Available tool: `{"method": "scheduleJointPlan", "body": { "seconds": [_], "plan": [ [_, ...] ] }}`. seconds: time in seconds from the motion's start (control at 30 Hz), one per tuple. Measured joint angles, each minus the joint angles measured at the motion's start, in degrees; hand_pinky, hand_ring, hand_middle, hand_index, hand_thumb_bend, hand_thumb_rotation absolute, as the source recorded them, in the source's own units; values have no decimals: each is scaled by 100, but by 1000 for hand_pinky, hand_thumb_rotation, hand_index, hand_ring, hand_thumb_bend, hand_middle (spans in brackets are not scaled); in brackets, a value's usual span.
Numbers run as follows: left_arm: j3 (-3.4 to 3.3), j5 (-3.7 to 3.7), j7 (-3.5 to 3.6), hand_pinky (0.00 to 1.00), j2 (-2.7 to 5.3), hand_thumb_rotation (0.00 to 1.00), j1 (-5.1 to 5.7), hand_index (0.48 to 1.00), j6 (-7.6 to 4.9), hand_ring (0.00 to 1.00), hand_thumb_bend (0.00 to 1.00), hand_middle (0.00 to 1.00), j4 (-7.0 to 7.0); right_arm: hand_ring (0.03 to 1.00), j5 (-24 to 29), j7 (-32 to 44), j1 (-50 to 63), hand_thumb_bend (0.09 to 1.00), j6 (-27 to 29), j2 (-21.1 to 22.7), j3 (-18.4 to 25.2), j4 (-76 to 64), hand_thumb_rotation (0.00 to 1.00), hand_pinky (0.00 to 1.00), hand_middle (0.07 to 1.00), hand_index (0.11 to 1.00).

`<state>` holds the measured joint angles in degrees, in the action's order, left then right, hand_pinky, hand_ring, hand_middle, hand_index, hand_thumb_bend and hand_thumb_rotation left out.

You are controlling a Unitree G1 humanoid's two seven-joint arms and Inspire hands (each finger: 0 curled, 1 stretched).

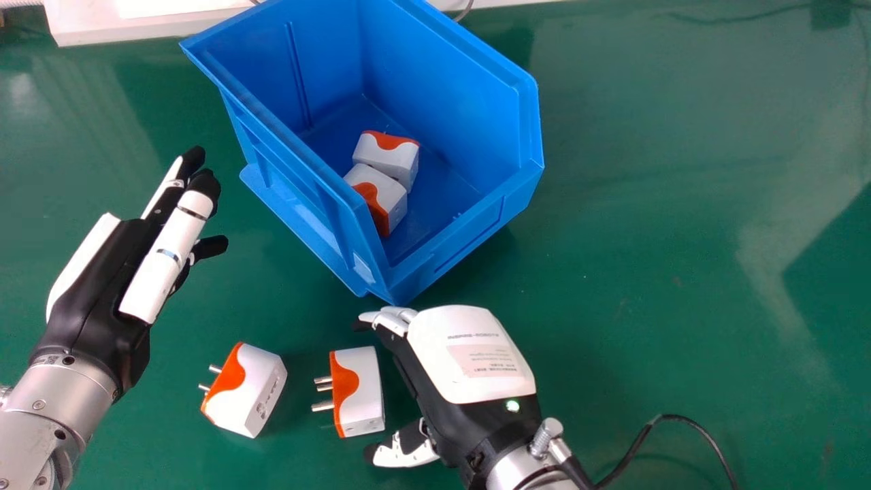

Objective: Pick all objects and put in blue box

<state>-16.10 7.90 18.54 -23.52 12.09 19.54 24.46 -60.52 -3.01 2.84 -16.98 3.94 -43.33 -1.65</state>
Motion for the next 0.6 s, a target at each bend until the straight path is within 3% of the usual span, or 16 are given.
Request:
{"method": "scheduleJointPlan", "body": {
  "seconds": [0.6],
  "plan": [
    [20, 1, -13, 893, 14, 1000, -23, 1000, 112, 978, 431, 1000, 98, 745, -92, -127, -205, 468, -124, -15, -226, 228, 98, 609, 816, 784]
  ]
}}
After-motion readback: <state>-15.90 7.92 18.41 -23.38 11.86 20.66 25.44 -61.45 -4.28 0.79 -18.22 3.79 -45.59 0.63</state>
